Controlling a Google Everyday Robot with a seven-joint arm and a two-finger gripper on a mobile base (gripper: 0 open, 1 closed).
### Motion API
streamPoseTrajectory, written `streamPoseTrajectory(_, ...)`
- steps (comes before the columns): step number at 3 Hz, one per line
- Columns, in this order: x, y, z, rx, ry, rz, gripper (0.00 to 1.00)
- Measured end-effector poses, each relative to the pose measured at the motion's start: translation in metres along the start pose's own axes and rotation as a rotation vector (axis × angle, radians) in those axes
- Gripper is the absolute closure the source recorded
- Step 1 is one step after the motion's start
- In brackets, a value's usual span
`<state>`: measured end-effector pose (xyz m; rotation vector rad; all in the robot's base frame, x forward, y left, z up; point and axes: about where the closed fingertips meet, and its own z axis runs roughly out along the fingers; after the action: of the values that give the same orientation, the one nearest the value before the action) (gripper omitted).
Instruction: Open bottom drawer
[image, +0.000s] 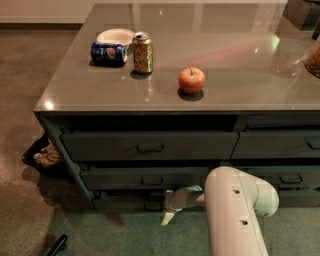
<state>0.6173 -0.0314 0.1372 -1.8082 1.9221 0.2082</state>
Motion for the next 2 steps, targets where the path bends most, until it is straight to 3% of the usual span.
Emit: streamPoseTrajectory(2,0.011,0.02,-0.01,-0.03,0.022,0.013,0.0)
